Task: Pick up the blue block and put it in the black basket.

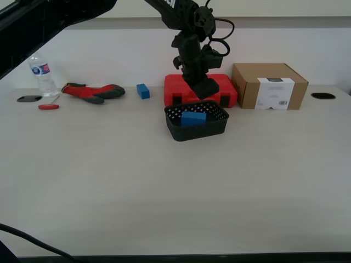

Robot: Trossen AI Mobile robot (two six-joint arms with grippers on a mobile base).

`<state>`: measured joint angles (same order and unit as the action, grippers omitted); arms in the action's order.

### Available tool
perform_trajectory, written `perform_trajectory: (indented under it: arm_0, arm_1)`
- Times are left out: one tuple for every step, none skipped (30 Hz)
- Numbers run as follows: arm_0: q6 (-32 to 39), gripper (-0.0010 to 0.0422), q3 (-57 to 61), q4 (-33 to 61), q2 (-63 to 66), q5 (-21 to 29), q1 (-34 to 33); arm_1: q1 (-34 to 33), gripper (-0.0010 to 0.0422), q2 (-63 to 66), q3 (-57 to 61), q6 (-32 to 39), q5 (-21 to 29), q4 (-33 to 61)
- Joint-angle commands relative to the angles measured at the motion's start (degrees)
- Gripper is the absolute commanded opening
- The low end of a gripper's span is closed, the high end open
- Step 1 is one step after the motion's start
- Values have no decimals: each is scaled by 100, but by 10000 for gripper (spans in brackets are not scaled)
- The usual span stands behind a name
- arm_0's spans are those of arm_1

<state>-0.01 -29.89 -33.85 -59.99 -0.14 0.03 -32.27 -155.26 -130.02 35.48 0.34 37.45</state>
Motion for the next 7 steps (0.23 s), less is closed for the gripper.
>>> perform_trajectory:
  arm_0:
    - [2, 0, -11, -22, -2, 0, 2]
    - [2, 0, -11, -22, -2, 0, 2]
    - [2, 0, -11, -22, -2, 0, 0]
    - [2, 0, -11, -22, -2, 0, 2]
    - [2, 0, -11, -22, -2, 0, 2]
    - [2, 0, -11, -22, -2, 0, 2]
    - [2, 0, -11, -22, -2, 0, 0]
  arm_1:
    - [0, 0, -2, -7, -13, 15, -22]
    - [-2, 0, -2, -7, -13, 15, -26]
    - [0, 0, -2, -7, -13, 15, -31]
    - [0, 0, -2, -7, -13, 15, -33]
    - [-2, 0, -2, -7, -11, 15, -35]
    - [0, 0, -2, -7, -13, 15, -37]
    - [0, 0, -2, -7, -13, 15, -39]
